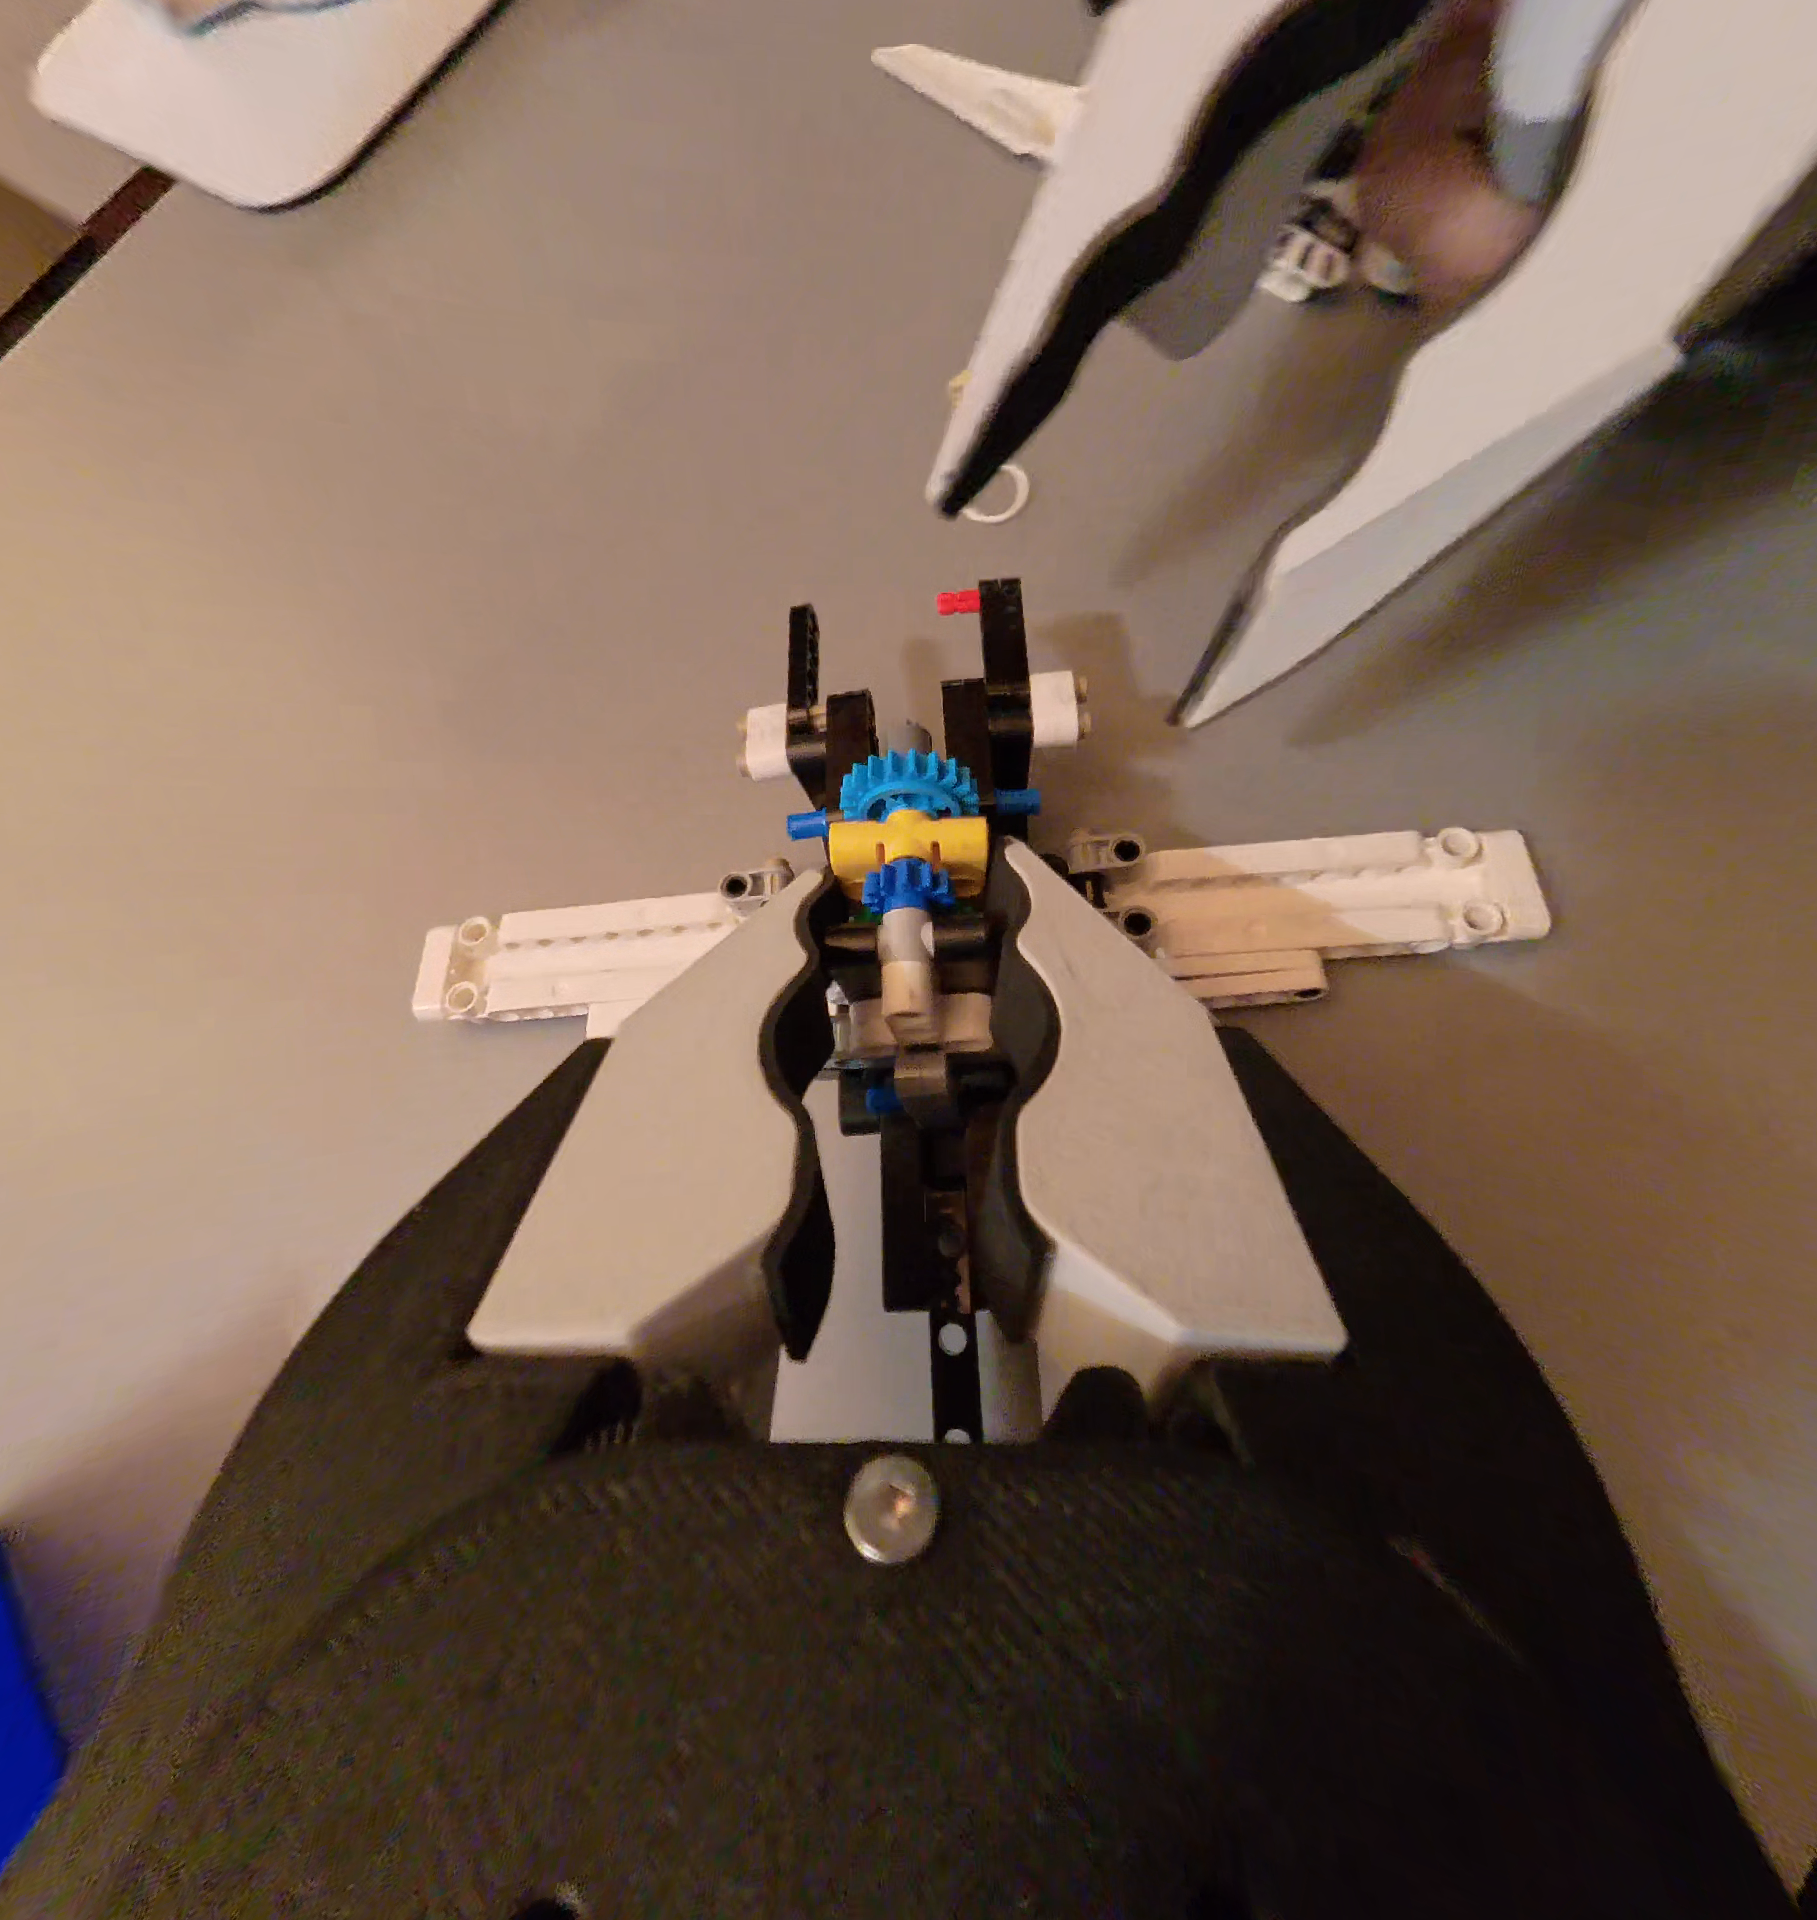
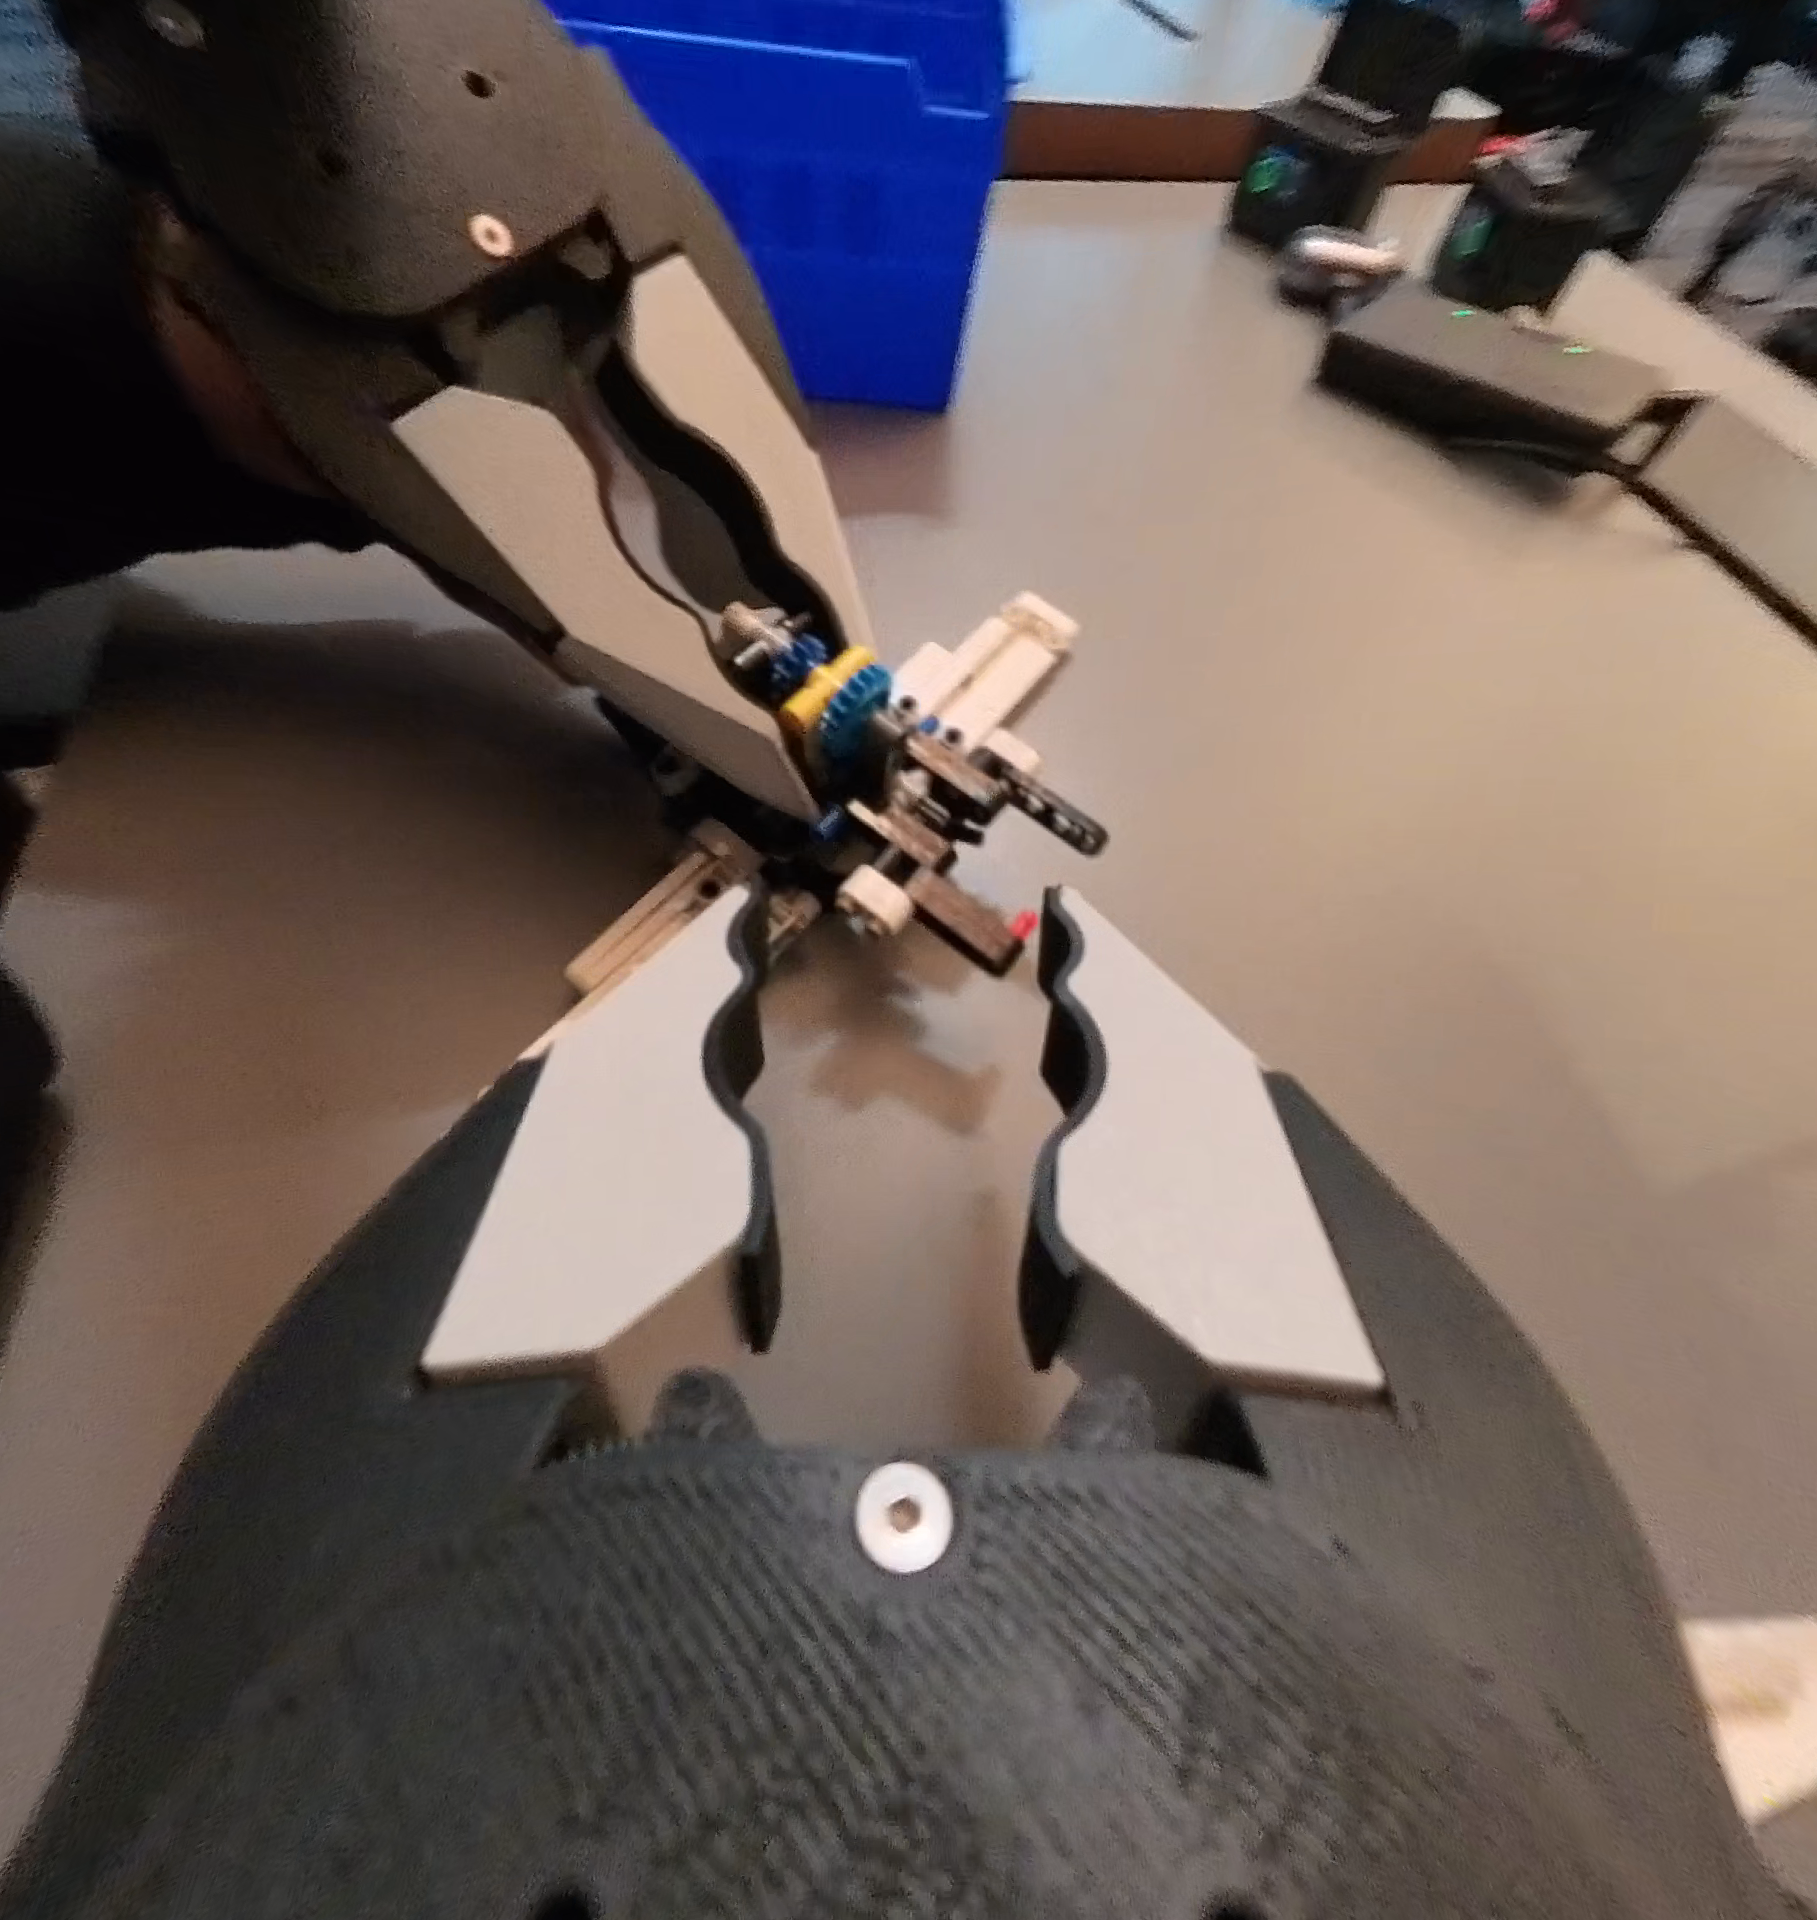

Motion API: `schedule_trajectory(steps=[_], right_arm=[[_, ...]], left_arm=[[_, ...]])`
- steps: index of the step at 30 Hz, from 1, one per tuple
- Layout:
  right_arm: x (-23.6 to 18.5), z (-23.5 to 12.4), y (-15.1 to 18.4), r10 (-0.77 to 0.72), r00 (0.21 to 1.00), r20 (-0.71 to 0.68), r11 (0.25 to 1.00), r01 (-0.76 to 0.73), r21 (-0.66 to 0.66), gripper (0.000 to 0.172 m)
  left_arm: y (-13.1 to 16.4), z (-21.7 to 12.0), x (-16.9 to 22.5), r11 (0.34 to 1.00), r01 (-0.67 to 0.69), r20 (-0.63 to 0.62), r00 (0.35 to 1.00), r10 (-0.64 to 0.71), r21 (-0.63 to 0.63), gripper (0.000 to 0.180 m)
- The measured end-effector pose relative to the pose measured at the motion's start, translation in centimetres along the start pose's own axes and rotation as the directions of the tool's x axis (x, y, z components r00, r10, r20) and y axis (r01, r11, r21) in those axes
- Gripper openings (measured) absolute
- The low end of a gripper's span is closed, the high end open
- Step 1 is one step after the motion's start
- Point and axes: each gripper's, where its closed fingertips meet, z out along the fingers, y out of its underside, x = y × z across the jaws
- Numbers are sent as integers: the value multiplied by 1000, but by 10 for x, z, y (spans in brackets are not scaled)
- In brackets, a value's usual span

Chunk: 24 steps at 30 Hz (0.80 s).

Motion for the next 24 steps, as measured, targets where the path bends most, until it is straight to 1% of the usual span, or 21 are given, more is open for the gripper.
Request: schedule_trajectory(steps=[2, 3, 6, 8, 10, 13, 15, 19, 22, 24], right_arm=[[-5, 3, -5, -4, 997, 74, 1000, 4, -6, 51], [-9, 4, -7, 2, 993, 116, 1000, 0, -20, 48], [-20, 9, 0, 49, 970, 239, 991, -18, -131, 39], [-23, 11, 7, 71, 958, 279, 979, -13, -205, 38], [-25, 12, 7, 74, 948, 309, 974, -1, -228, 37], [-24, 13, 9, 22, 946, 324, 965, 64, -253, 33], [-24, 13, 11, -30, 944, 330, 951, 129, -282, 28], [-20, 15, 15, -173, 928, 331, 892, 290, -346, 26], [-20, 15, 16, -206, 904, 375, 862, 349, -368, 24], [-19, 14, 17, -220, 888, 403, 846, 379, -374, 24]], left_arm=[[-2, 0, 9, 998, -53, -49, 997, 54, 18, 27], [-2, 0, 10, 998, -58, -53, 997, 59, 13, 27], [-2, 0, 12, 996, -83, -87, 993, 83, 14, 27], [-2, 0, 14, 995, -99, -108, 989, 101, 20, 27], [-2, 0, 14, 995, -101, -121, 987, 103, 23, 27], [-2, 0, 14, 995, -93, -138, 986, 96, 25, 27], [-2, 0, 13, 998, -58, -138, 989, 58, 9, 27], [-2, 1, 13, 1000, -3, -143, 990, 3, -1, 27], [-2, 1, 12, 1000, 23, -142, 990, -23, -6, 27], [-2, 2, 11, 999, 31, -110, 993, -32, -14, 28]])
